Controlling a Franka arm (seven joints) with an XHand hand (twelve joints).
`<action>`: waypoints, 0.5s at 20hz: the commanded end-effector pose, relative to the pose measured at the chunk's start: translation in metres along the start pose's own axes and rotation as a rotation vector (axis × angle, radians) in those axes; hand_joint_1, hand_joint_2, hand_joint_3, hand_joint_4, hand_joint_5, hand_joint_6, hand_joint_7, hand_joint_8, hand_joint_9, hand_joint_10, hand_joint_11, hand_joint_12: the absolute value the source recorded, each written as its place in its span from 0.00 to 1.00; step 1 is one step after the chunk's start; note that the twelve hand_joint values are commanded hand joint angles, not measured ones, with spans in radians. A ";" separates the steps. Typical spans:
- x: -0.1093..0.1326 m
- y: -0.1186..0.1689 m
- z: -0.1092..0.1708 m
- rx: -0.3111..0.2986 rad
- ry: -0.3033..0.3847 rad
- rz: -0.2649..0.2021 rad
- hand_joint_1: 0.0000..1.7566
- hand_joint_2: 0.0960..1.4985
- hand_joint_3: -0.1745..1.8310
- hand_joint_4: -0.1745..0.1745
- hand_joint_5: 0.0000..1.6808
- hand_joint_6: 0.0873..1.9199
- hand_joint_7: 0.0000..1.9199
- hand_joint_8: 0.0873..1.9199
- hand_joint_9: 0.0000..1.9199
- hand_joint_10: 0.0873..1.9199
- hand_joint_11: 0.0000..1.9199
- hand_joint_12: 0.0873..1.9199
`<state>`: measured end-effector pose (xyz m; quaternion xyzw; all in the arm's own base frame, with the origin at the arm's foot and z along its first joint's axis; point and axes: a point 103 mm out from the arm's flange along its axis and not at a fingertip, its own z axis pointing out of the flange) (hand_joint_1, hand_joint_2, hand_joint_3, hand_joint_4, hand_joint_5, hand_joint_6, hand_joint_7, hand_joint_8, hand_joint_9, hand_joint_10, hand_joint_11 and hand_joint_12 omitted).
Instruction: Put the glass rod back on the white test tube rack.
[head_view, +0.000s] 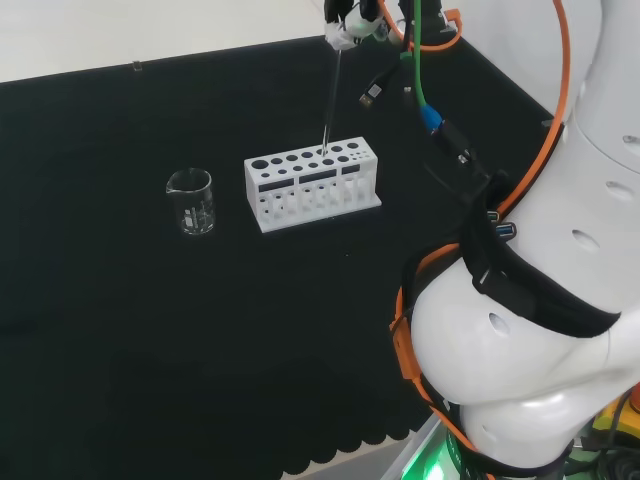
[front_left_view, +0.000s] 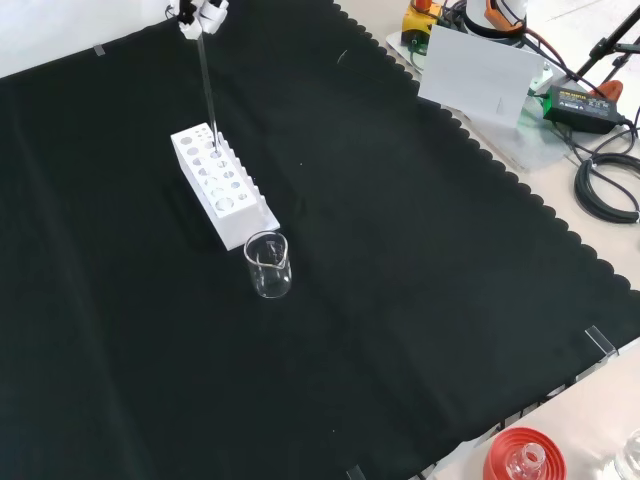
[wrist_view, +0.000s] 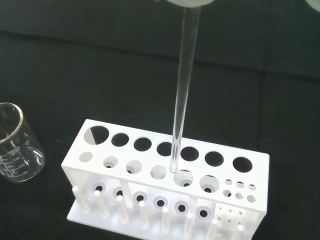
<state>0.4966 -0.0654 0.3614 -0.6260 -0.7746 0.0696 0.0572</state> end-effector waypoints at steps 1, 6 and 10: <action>-0.007 -0.003 0.012 0.013 -0.007 0.008 0.70 0.70 0.00 0.00 0.75 0.26 0.83 0.38 0.97 0.19 0.87 0.37; -0.006 -0.002 0.014 0.020 -0.016 0.010 0.70 0.70 0.00 0.00 0.75 0.26 0.83 0.38 0.97 0.19 0.87 0.37; -0.007 -0.002 0.016 0.028 -0.013 0.013 0.70 0.70 0.00 0.00 0.75 0.26 0.83 0.38 0.97 0.19 0.87 0.37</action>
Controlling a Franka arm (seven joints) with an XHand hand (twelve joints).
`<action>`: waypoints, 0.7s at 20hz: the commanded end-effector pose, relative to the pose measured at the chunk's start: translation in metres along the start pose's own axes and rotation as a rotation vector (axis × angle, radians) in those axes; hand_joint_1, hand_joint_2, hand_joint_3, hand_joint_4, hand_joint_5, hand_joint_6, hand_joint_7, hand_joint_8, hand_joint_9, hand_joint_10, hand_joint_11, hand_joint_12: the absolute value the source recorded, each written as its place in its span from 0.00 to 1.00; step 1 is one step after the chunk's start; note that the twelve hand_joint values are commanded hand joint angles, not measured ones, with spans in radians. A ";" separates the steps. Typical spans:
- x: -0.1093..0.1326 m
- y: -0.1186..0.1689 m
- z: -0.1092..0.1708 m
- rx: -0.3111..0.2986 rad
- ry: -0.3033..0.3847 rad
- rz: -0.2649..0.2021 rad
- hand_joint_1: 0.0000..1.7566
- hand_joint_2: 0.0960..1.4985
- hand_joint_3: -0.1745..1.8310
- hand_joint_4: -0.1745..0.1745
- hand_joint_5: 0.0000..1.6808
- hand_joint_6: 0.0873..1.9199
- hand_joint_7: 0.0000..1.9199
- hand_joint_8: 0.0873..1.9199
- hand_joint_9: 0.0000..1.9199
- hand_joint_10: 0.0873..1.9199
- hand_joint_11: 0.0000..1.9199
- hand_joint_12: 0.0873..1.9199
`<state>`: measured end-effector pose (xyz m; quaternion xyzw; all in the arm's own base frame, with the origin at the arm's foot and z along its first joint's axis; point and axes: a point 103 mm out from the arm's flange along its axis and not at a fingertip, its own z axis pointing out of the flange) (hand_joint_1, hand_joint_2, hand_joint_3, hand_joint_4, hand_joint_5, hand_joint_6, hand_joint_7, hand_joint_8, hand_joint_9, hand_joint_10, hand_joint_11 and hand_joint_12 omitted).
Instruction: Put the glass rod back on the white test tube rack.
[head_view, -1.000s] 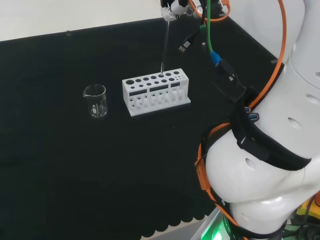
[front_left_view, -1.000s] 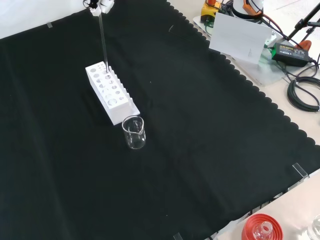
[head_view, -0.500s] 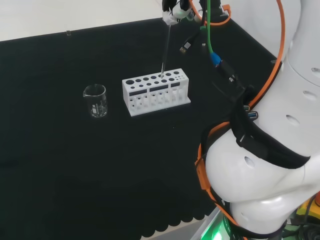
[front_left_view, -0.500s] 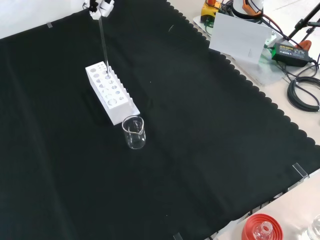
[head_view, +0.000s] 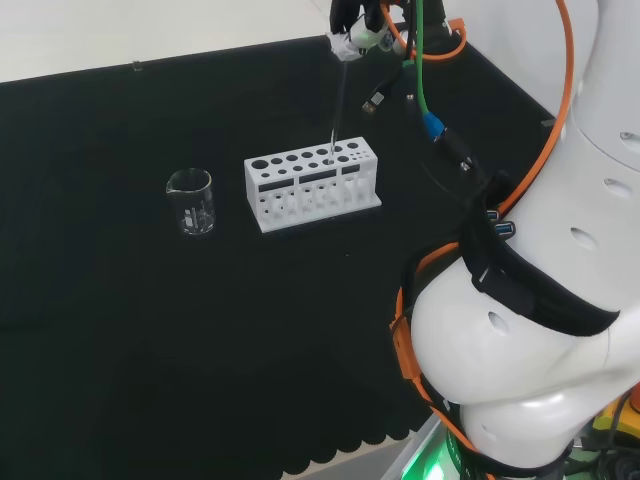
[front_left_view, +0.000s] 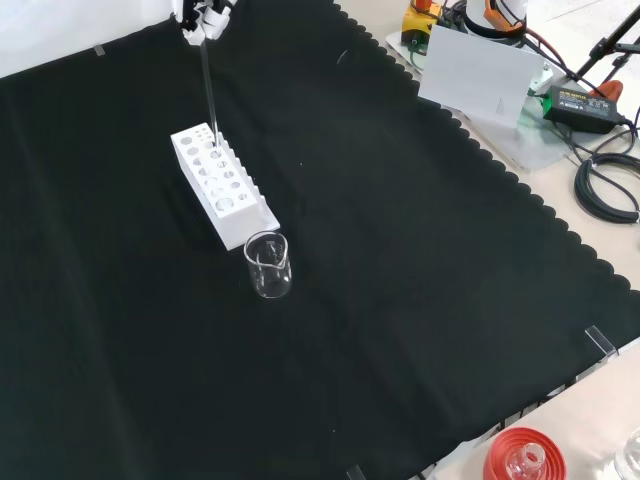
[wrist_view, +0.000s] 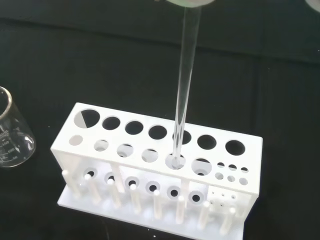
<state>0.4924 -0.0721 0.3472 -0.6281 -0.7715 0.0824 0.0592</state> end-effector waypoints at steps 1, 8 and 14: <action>-0.002 0.000 0.003 0.006 0.000 0.004 0.70 0.70 0.00 0.00 0.75 0.26 0.83 0.38 0.97 0.19 0.87 0.37; -0.002 0.003 0.008 0.013 -0.005 0.002 0.70 0.70 0.00 0.00 0.75 0.26 0.83 0.38 0.97 0.19 0.87 0.37; 0.010 0.024 0.013 0.021 -0.005 -0.024 0.70 0.70 0.00 0.00 0.75 0.26 0.83 0.38 0.97 0.19 0.87 0.37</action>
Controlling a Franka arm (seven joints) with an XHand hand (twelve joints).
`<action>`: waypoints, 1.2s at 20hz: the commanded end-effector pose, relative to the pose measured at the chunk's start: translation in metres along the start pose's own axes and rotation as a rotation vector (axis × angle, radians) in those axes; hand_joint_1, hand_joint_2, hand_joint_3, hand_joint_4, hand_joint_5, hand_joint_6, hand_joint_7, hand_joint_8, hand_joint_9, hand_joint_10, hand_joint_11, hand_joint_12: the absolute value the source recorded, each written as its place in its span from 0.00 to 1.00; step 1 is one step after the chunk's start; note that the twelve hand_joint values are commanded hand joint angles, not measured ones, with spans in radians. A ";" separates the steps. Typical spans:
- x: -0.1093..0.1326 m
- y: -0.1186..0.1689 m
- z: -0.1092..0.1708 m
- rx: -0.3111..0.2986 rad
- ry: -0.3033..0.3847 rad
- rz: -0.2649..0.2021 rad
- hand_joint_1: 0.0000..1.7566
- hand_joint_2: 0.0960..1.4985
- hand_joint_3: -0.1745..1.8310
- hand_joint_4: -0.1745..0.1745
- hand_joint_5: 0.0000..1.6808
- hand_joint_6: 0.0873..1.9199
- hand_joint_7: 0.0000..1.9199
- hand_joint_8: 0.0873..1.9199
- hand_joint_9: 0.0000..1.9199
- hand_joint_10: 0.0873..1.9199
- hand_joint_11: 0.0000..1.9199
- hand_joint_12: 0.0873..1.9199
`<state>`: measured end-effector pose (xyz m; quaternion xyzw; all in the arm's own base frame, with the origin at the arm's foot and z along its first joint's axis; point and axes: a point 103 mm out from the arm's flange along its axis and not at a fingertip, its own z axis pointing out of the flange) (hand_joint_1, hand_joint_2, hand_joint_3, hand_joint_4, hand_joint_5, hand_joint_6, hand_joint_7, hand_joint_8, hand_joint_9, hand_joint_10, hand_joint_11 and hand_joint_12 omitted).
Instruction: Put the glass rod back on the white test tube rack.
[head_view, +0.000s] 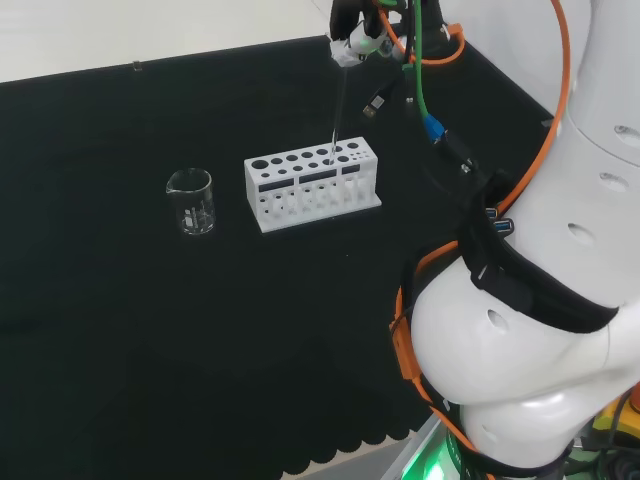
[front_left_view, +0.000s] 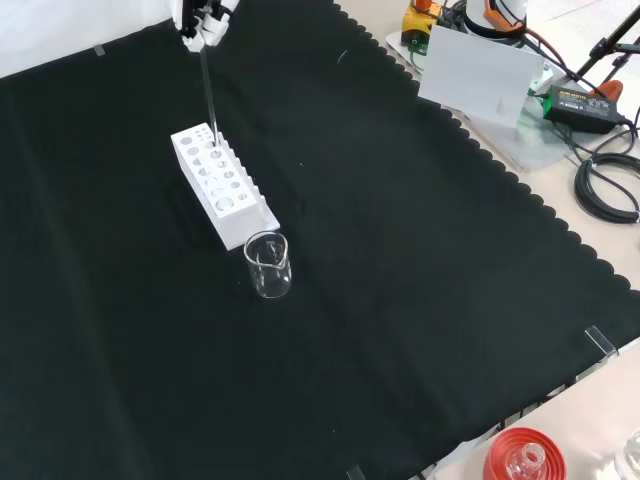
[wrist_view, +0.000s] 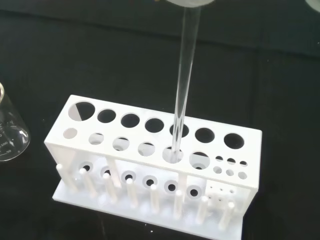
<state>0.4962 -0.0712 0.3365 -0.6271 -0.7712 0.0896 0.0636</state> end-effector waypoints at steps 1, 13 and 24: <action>0.011 0.021 0.004 0.005 -0.002 -0.026 0.70 0.70 0.00 0.00 0.75 0.26 0.83 0.38 0.97 0.19 0.87 0.37; 0.003 0.041 0.013 0.021 -0.020 -0.029 0.70 0.70 0.00 0.00 0.75 0.26 0.83 0.38 0.97 0.19 0.87 0.37; 0.002 0.045 0.025 0.029 -0.026 -0.035 0.70 0.70 0.00 0.00 0.75 0.26 0.83 0.38 0.97 0.19 0.87 0.37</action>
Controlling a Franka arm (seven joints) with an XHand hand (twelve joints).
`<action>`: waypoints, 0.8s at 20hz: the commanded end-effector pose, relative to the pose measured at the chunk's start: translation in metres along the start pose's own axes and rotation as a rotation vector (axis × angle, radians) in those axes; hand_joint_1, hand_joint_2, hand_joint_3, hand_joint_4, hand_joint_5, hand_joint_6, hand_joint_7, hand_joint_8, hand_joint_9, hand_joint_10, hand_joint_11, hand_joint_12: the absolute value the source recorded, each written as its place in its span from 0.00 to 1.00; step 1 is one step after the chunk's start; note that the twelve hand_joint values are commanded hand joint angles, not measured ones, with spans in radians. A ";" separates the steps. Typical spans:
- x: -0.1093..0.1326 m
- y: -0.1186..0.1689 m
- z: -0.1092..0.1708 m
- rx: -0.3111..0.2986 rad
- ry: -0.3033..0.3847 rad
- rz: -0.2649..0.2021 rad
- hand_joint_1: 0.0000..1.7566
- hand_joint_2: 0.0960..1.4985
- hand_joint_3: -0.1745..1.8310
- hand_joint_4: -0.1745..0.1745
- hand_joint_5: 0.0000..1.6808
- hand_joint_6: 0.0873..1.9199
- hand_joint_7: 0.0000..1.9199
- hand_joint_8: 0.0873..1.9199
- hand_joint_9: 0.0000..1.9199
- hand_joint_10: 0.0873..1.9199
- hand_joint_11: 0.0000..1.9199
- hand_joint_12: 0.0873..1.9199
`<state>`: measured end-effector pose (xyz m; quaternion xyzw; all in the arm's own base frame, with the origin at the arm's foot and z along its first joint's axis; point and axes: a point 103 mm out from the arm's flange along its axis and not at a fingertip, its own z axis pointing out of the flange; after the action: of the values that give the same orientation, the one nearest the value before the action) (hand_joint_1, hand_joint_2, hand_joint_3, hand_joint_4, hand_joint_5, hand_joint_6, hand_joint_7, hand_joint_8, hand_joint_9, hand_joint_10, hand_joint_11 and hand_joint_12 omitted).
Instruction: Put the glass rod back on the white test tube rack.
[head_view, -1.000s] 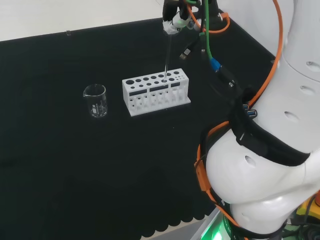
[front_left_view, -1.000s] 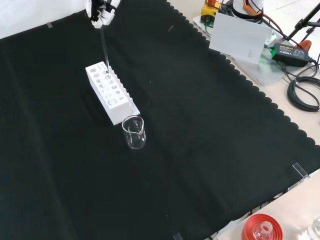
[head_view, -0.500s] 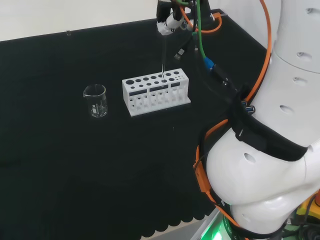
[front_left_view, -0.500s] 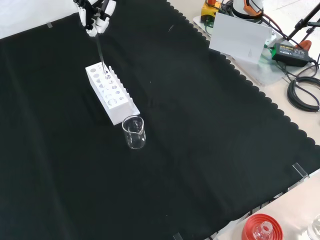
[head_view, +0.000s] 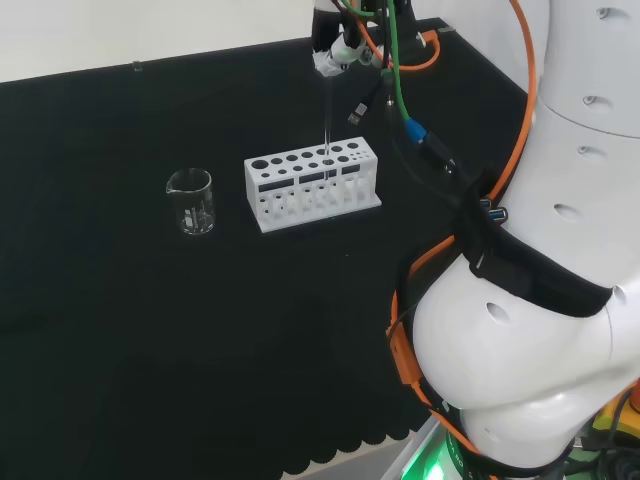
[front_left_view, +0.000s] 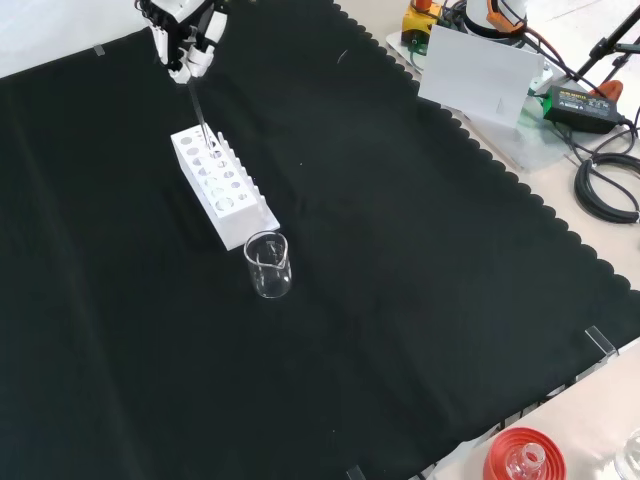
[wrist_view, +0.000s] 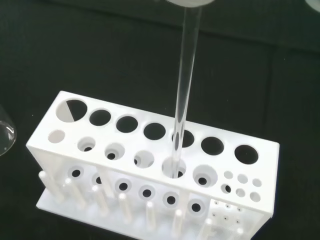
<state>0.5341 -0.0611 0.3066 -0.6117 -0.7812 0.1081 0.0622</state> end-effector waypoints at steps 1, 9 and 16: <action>-0.001 0.000 0.006 0.002 0.002 -0.001 0.70 0.70 0.00 0.00 0.75 0.26 0.83 0.38 0.97 0.19 0.87 0.37; 0.002 0.003 0.017 0.007 0.003 0.004 0.70 0.70 0.00 0.00 0.75 0.26 0.83 0.38 0.97 0.19 0.87 0.37; 0.005 0.010 0.023 0.012 -0.004 -0.002 0.70 0.70 0.00 0.00 0.75 0.26 0.83 0.38 0.97 0.19 0.87 0.37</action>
<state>0.5348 -0.0582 0.2842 -0.6122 -0.7798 0.1131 0.0657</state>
